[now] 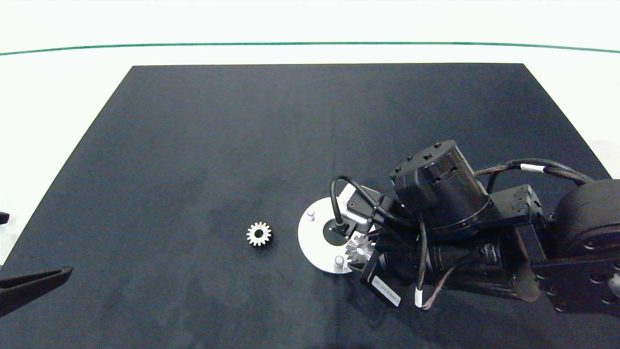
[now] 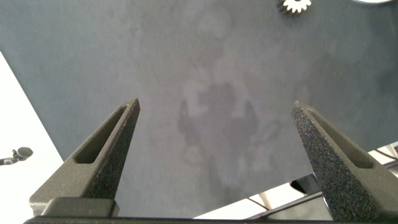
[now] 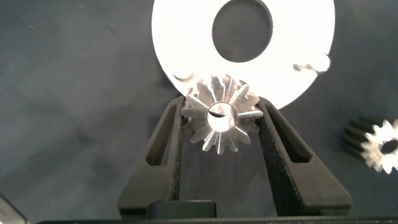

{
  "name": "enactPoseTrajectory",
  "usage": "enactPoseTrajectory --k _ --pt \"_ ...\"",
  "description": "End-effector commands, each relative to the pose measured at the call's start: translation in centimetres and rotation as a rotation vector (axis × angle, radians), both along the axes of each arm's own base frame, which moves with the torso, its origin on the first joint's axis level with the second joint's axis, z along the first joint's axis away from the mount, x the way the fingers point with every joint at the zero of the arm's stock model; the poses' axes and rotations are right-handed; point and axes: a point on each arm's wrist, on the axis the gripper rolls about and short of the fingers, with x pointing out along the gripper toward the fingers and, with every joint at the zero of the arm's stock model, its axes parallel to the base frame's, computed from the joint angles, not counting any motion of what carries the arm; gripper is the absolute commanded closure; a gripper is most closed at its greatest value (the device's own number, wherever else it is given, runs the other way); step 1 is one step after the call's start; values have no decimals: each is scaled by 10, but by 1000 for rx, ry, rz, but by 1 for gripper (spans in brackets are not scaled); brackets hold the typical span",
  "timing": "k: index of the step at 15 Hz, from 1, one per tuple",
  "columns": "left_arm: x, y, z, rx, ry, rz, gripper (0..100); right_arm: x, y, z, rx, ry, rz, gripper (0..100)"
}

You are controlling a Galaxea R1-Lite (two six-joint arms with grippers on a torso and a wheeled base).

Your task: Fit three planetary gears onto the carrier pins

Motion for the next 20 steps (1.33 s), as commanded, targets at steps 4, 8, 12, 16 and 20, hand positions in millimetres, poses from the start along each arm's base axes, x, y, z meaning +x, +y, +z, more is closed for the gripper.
enactPoseTrajectory --k 4,8,12,16,20 --pt "-2 1 1 1 -7 5 0 1 16 0 -17 8 29 90" --pt "-2 1 2 -1 -9 4 0 3 19 -4 -31 18 30 90" --pt "-2 1 2 0 -10 5 0 7 24 -14 -52 35 29 90" --pt "-2 1 2 0 -10 5 0 9 27 -16 -54 36 29 90" --pt "-2 1 2 -1 -11 5 0 7 29 -15 -51 34 38 90"
